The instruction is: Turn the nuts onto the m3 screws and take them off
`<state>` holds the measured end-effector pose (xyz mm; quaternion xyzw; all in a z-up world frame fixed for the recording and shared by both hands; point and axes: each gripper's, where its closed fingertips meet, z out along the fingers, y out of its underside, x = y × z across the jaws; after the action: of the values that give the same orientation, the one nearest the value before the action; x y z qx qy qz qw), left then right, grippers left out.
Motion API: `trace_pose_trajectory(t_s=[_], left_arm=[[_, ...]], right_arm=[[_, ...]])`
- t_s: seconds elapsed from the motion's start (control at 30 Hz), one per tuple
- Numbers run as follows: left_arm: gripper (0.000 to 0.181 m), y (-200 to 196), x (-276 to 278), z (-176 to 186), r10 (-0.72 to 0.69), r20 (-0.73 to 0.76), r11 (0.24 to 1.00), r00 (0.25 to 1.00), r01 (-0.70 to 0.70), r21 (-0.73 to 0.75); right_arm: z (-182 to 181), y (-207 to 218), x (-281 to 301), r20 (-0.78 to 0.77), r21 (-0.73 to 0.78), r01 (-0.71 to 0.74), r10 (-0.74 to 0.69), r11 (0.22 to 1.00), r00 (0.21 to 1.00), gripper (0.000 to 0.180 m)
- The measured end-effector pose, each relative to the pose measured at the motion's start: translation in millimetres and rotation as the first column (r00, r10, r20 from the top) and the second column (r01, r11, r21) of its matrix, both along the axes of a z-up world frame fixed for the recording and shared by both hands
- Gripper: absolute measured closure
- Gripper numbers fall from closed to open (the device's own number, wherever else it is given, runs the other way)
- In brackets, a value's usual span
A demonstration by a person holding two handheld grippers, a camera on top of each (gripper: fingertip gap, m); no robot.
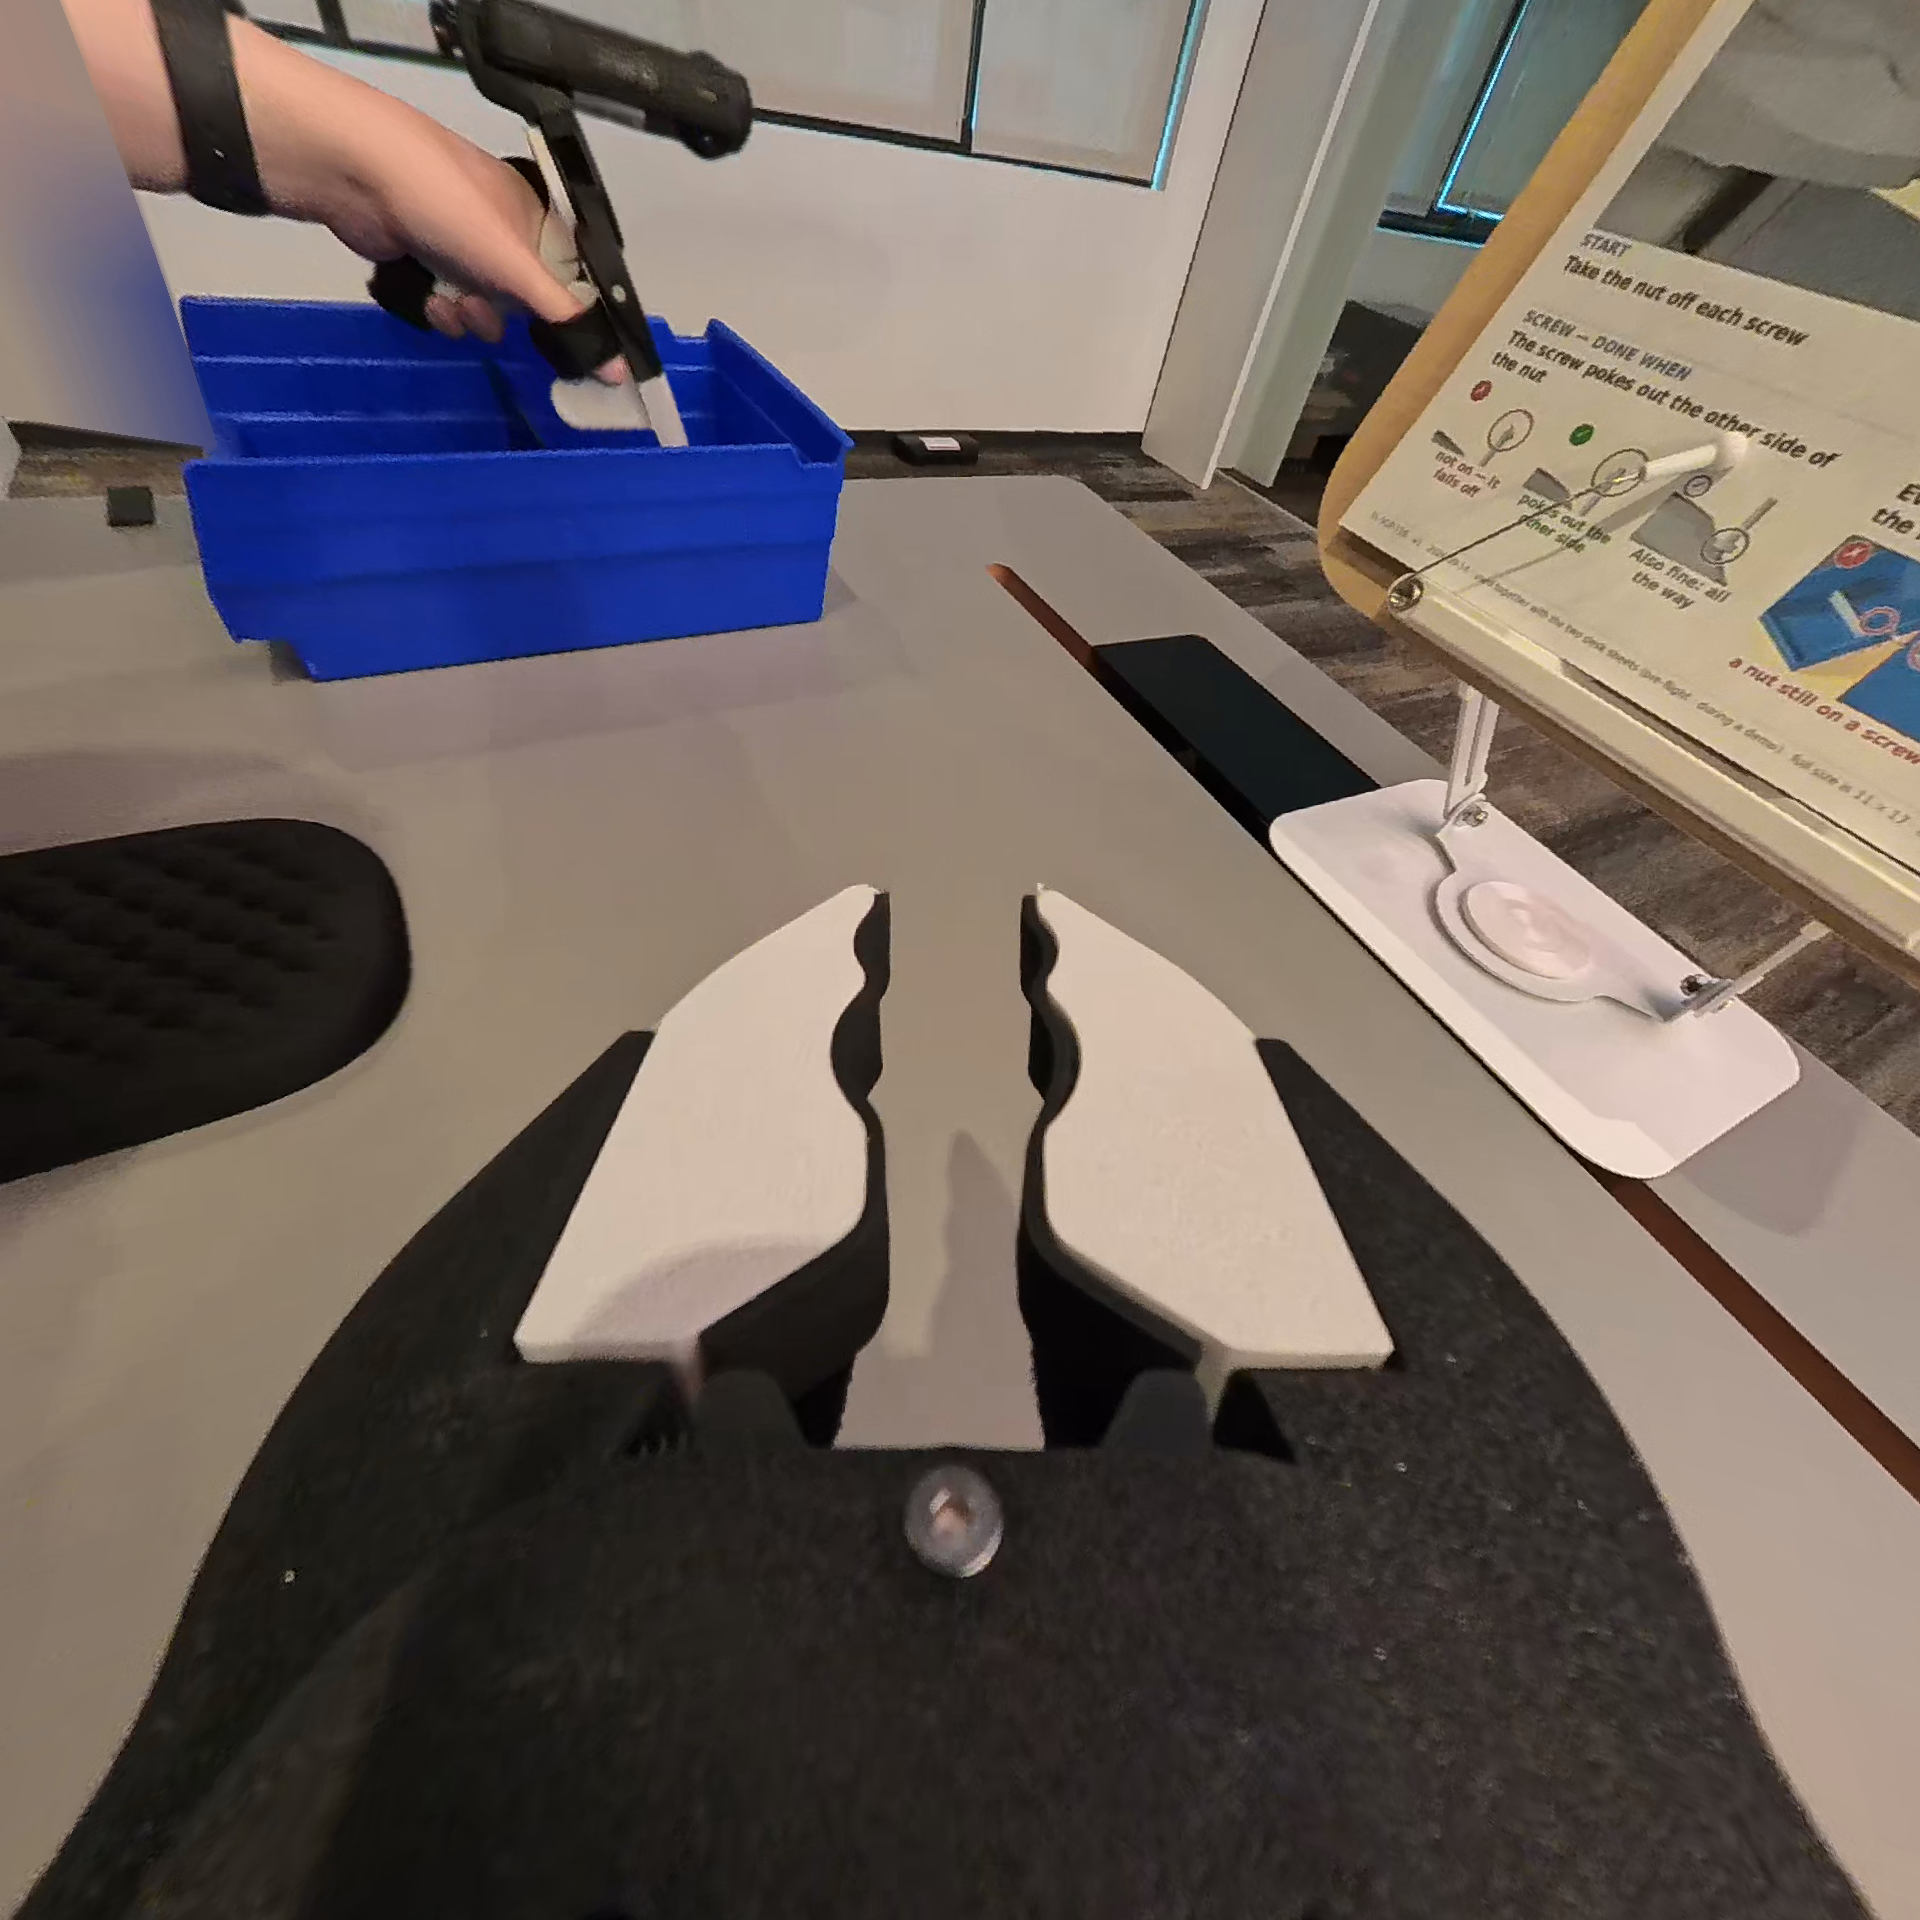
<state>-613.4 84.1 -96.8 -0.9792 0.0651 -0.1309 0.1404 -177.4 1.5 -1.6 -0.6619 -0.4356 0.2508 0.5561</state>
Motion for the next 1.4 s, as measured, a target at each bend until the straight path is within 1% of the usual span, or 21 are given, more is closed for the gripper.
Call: trace_pose_trajectory(t_s=[0.07,0.27,0.33,0.4,0.63,0.87,1.23,1.4], left_arm=[[0.178,2.1,-3.2,-6.7,0.012,-0.03,0.999,0.999,-0.013,-0.04],[0.173,6.5,-8.3,-20.5,0.072,-0.042,0.991,0.997,-0.076,-0.111],[0.17,4.5,-11.4,-28.2,0.072,-0.076,0.987,0.994,-0.082,-0.136],[0.17,3.4,-8.1,-33.5,0.076,-0.071,0.984,0.995,-0.086,-0.158],[0.169,11.2,-1.6,-37.6,0.101,-0.055,0.981,0.993,-0.109,-0.159],[0.169,12.5,-10.5,-41.8,0.086,-0.133,0.985,0.987,-0.104,-0.139],[0.17,15.5,-10.4,-44.5,0.111,-0.113,0.984,0.987,-0.125,-0.128],[0.169,13.0,-10.6,-48.2,0.122,-0.107,0.979,0.987,-0.137,-0.15]], right_arm=[[1.8,0.3,1.9,-0.004,0.014,0.003,-0.003,1.0,1.0,0.156],[6.0,-4.3,7.3,-0.025,0.021,0.0,0.001,1.0,1.0,0.155],[5.1,-5.1,9.2,-0.01,0.033,0.006,-0.005,0.999,1.0,0.155],[3.7,-5.6,10.4,0.006,0.044,0.012,-0.012,0.999,1.0,0.155],[0.5,-7.8,10.9,0.032,0.063,0.008,-0.01,0.998,0.999,0.155],[7.1,-8.7,14.8,0.009,0.075,0.011,-0.012,0.997,1.0,0.155],[6.4,-8.2,16.5,0.034,0.098,0.024,-0.028,0.995,0.999,0.154],[4.7,-8.6,16.3,0.042,0.1,0.024,-0.028,0.995,0.999,0.154]])
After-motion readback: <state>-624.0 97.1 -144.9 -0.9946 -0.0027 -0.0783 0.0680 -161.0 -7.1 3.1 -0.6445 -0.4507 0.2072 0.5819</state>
